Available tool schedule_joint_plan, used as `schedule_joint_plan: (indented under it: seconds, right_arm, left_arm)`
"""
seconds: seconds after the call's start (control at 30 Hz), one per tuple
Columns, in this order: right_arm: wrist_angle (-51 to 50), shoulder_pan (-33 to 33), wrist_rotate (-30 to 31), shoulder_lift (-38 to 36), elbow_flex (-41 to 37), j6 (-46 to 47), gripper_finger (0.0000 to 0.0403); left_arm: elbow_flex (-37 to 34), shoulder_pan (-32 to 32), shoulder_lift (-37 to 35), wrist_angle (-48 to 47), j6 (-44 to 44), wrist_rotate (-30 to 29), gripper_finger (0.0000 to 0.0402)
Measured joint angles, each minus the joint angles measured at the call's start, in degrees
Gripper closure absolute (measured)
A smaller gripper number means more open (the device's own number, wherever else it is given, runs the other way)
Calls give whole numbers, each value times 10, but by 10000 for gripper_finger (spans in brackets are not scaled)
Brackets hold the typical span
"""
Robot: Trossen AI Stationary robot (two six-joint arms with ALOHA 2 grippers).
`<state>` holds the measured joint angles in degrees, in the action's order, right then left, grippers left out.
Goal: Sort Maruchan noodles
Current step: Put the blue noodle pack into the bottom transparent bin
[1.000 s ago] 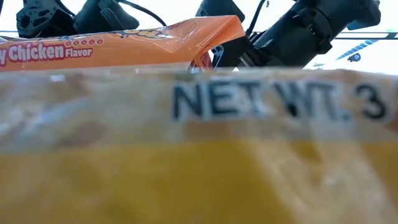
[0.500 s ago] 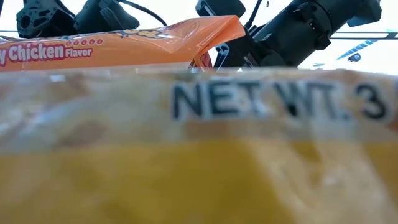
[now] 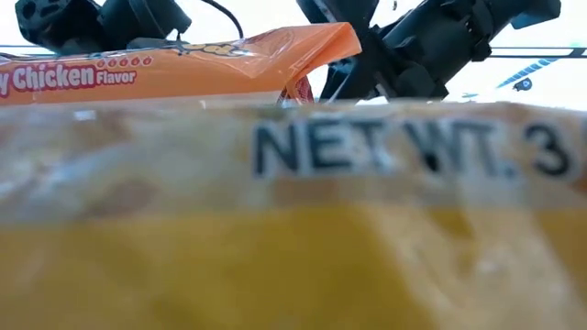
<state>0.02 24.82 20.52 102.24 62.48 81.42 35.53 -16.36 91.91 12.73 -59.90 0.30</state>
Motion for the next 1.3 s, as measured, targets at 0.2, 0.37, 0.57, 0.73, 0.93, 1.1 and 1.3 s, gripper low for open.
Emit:
schedule_joint_plan:
  seconds: [0.2, 0.37, 0.57, 0.73, 0.93, 1.1, 1.3]
  right_arm:
    - [-38, -1, -30, -51, -1, -14, 297]
    - [-51, -2, -91, -106, -1, -22, 297]
    - [-60, 7, -185, -168, -1, -4, 297]
    - [-105, 21, -235, -228, 0, 23, 297]
    - [-218, 65, -301, -283, 0, 103, 297]
    - [-278, 124, -334, -299, 0, 186, 297]
    - [-306, 192, -360, -298, 0, 261, 297]
  left_arm:
    - [1, 0, -54, -29, 13, -28, 249]
    - [1, 0, -69, -27, 20, -43, 249]
    - [2, 1, -66, -32, 20, -43, 249]
    - [2, 1, -66, -31, 19, -43, 249]
    - [2, 3, -66, -31, 18, -44, 249]
    - [2, 3, -66, -30, 18, -57, 249]
    - [2, 3, -66, -29, 16, -59, 249]
